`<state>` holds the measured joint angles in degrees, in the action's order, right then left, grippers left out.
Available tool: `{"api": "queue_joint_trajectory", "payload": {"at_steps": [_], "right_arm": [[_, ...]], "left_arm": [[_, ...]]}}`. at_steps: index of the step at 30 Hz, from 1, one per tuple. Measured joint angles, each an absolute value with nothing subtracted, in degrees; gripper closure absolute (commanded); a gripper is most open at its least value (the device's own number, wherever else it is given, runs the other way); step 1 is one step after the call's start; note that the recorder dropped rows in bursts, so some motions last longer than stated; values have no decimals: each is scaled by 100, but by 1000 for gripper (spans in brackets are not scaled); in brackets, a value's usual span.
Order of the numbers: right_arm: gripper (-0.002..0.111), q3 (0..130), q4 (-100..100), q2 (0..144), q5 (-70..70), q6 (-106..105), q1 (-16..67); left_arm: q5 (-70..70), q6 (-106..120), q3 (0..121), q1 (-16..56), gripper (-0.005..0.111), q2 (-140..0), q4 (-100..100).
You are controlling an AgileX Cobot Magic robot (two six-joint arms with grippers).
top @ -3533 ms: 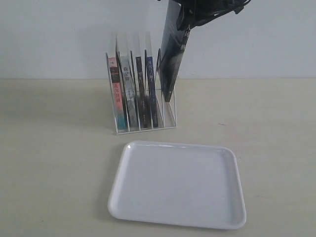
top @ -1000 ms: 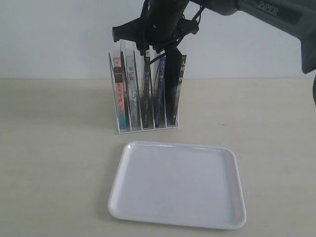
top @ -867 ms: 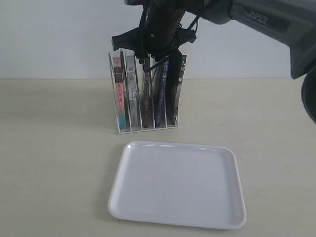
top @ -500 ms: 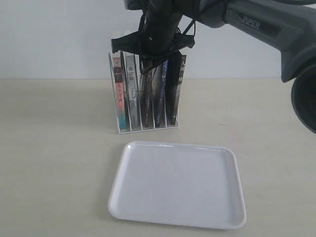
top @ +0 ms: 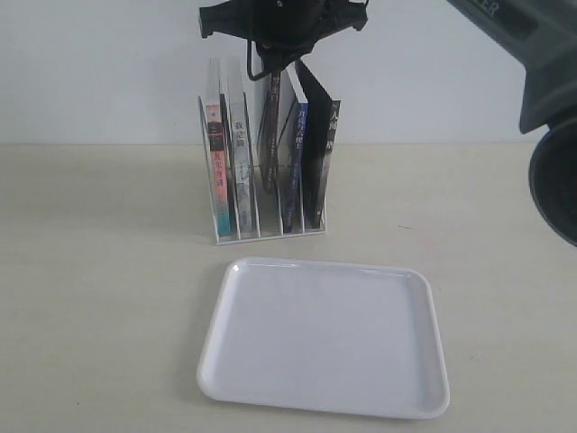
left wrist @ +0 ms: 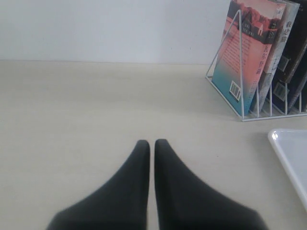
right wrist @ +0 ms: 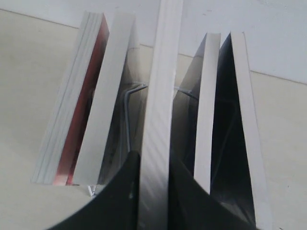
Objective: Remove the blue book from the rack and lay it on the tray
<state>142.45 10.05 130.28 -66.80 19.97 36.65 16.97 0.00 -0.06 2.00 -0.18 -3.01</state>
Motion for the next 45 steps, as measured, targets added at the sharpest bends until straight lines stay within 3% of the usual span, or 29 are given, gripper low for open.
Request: {"api": "queue_joint_trajectory", "payload": {"at_steps": [24, 27, 31, 33, 42, 45], "right_arm": [[108, 14258, 1005, 13453, -6566, 1950, 3665], [99, 14258, 1005, 13564, -6475, 1950, 3665], [71, 14258, 1005, 13603, -6475, 1950, 3665], [63, 14258, 1005, 13592, -6475, 1925, 3665], [65, 14258, 1044, 12817, -6943, 1813, 3665], [81, 14274, 1233, 12378, -6943, 1799, 3665]], "left_arm": [[1697, 0, -6, 200, 103, -18, -301], [1697, 0, -6, 200, 103, -18, -301], [1697, 0, -6, 200, 103, -18, -301], [1697, 0, -6, 200, 103, -18, -301], [1697, 0, -6, 200, 103, -18, -301], [1697, 0, -6, 200, 103, -18, -301]]}}
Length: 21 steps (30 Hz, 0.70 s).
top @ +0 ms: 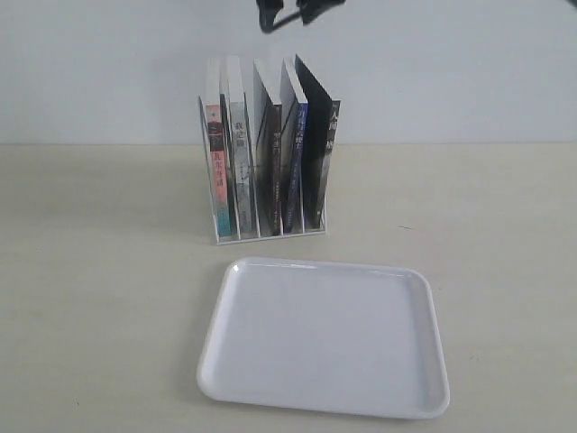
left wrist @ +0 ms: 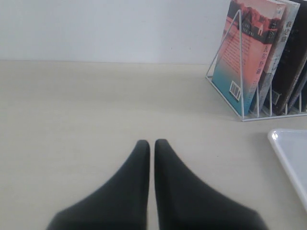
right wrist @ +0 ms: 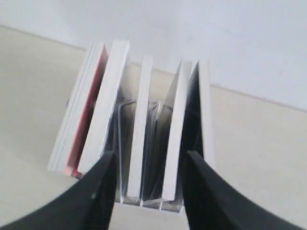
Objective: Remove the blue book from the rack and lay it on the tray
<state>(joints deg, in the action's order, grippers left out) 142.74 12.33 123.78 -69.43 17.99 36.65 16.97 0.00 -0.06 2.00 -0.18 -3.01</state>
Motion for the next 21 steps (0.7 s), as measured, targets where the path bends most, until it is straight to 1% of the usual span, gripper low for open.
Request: {"api": "queue_joint_trajectory", "payload": {"at_steps": [3, 11, 16, 21], "right_arm": [[109, 14285, 1433, 12066, -6952, 1643, 3665], [108, 14079, 2043, 11820, -6975, 1173, 3665], [108, 13113, 2141, 11277, -6987, 1048, 3626], [108, 11920, 2208, 10729, -6987, 1250, 3139]], "left_arm": [[1697, 0, -6, 200, 103, -18, -301], [1697, 0, -6, 200, 103, -18, -301], [1697, 0, -6, 200, 103, -18, -301], [1697, 0, -6, 200, 103, -18, -301]]}}
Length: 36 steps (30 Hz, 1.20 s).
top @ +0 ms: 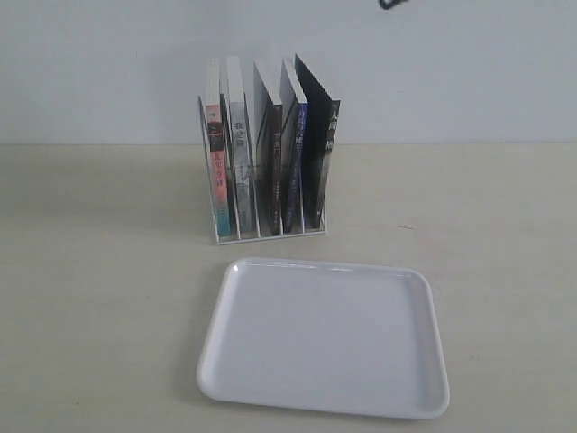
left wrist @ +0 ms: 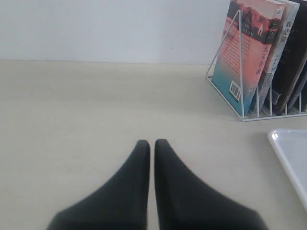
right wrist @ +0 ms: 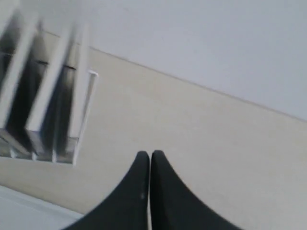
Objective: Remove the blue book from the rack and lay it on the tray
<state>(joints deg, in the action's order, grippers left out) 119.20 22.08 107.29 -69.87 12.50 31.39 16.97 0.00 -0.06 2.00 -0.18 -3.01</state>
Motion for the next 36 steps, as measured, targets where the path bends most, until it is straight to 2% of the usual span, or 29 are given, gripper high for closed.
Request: {"api": "queue_joint_trajectory", "payload": {"at_steps": [5, 10, 12, 15, 17, 36], "right_arm": [[108, 10943, 1845, 10764, -6407, 1262, 2704], [106, 10749, 828, 10916, -5326, 1003, 2630], [96, 10745, 399, 10916, -4976, 733, 2630], [71, 10745, -112, 10916, -4768, 252, 2630], [63, 10745, -353, 10916, -4717, 44, 2630], [66, 10736, -480, 11501, -4280, -100, 2630]], "left_arm": [[1697, 0, -6, 200, 103, -18, -301], [1697, 0, -6, 200, 103, -18, -301], [1697, 0, -6, 200, 103, -18, -301], [1697, 0, -6, 200, 103, -18, -301], [1697, 0, -6, 200, 103, -18, -301], [1697, 0, -6, 200, 103, -18, -301]]}}
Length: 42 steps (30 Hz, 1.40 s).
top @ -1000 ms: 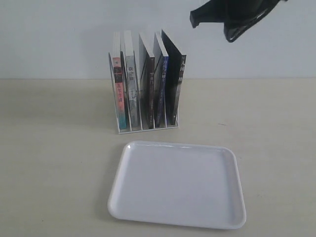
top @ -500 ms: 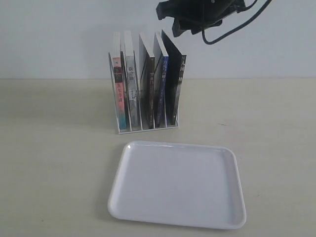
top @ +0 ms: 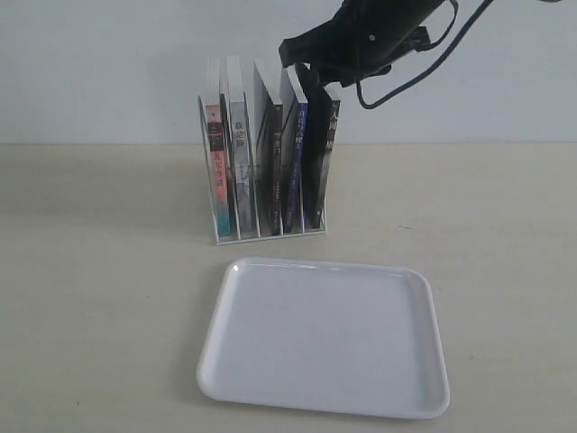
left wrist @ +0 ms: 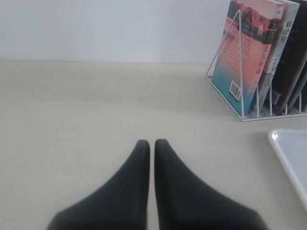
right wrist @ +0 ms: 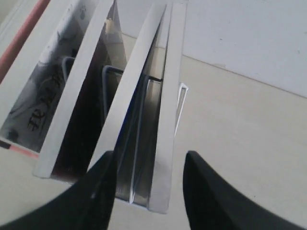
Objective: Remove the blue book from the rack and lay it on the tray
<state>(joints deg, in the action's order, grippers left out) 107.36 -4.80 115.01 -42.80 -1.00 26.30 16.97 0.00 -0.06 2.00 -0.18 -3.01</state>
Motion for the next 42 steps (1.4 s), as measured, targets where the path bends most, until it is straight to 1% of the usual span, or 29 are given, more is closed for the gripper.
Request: {"api": "queue_joint_trajectory", "payload": {"at_steps": [7, 9, 10, 12, 18, 23, 28, 42], "right_arm": [[67, 10736, -480, 11922, -4158, -88, 2630], [72, 10736, -480, 12061, -4020, -41, 2630], [86, 10736, -480, 12086, -3990, 0, 2630], [108, 10736, -480, 12108, -3967, 0, 2630], [108, 10813, -421, 11981, -4175, 68, 2616], [108, 11783, -131, 11312, -5045, 123, 2616], [108, 12325, 82, 11080, -5513, 231, 2616], [108, 12376, 202, 11080, -5698, 261, 2616]], "left_arm": [[1697, 0, -6, 200, 103, -18, -301], [1697, 0, -6, 200, 103, -18, -301], [1697, 0, -6, 200, 103, -18, -301], [1697, 0, -6, 200, 103, -18, -301], [1697, 0, -6, 200, 103, -18, -301], [1697, 0, -6, 200, 103, -18, -301], [1697, 0, -6, 200, 103, -18, -301], [1697, 0, -6, 200, 103, -18, -301]]}}
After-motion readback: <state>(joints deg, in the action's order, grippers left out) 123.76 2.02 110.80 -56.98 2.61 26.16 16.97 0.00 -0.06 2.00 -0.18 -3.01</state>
